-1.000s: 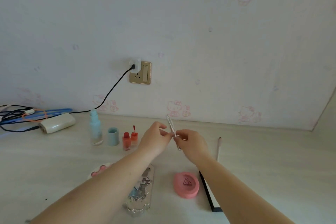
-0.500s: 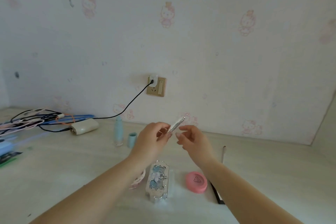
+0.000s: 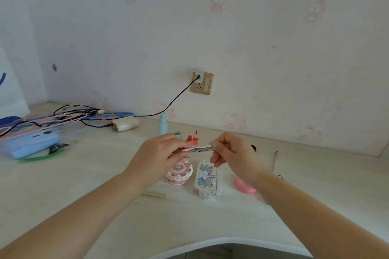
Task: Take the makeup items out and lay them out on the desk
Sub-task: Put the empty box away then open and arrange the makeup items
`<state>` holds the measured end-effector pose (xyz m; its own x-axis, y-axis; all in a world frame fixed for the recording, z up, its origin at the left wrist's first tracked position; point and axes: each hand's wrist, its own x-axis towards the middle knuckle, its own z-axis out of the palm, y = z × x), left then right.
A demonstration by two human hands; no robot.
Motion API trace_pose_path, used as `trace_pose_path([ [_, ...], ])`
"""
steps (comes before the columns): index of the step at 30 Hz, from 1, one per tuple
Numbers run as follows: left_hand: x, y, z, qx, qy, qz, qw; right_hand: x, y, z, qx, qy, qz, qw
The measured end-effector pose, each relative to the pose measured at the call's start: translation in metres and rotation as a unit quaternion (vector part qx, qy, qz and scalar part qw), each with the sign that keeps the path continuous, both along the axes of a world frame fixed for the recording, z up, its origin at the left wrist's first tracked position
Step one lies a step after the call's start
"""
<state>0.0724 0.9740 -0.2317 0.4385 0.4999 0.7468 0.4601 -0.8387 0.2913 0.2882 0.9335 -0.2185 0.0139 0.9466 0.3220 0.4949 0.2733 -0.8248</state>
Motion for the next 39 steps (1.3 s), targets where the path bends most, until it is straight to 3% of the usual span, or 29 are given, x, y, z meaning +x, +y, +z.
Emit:
trace_pose_path([
  [7, -0.027, -0.016, -0.006, -0.073, 0.016, -0.038, 0.996, -0.018, -0.030, -0.023, 0.150, -0.107, 0.035, 0.982],
  [9, -0.031, -0.018, -0.008, -0.077, 0.031, -0.037, 0.996, -0.025, -0.032, -0.024, 0.123, -0.110, 0.046, 0.985],
  [13, -0.036, -0.023, -0.008, -0.036, 0.063, -0.035, 0.997, -0.042, -0.027, -0.014, -0.078, -0.058, 0.044, 0.994],
  [15, -0.040, -0.025, -0.008, -0.025, 0.084, -0.028, 0.996, -0.048, -0.024, -0.013, -0.130, -0.059, 0.048, 0.989],
  [21, -0.055, -0.026, -0.012, -0.036, 0.095, -0.011, 0.995, -0.056, -0.018, -0.031, -0.001, -0.061, 0.053, 0.997],
  [26, -0.061, -0.028, -0.014, -0.036, 0.094, -0.005, 0.995, -0.068, -0.017, -0.031, -0.125, 0.005, 0.096, 0.988],
  [28, -0.064, -0.028, -0.016, -0.038, 0.096, -0.007, 0.995, -0.072, -0.016, -0.031, -0.127, 0.010, 0.098, 0.987],
  [33, -0.070, -0.027, -0.018, -0.071, 0.085, -0.004, 0.994, -0.073, -0.015, -0.039, -0.011, -0.022, 0.101, 0.995],
  [39, -0.078, -0.028, -0.024, -0.088, 0.092, -0.008, 0.992, -0.081, -0.016, -0.042, -0.116, -0.024, 0.101, 0.988],
])
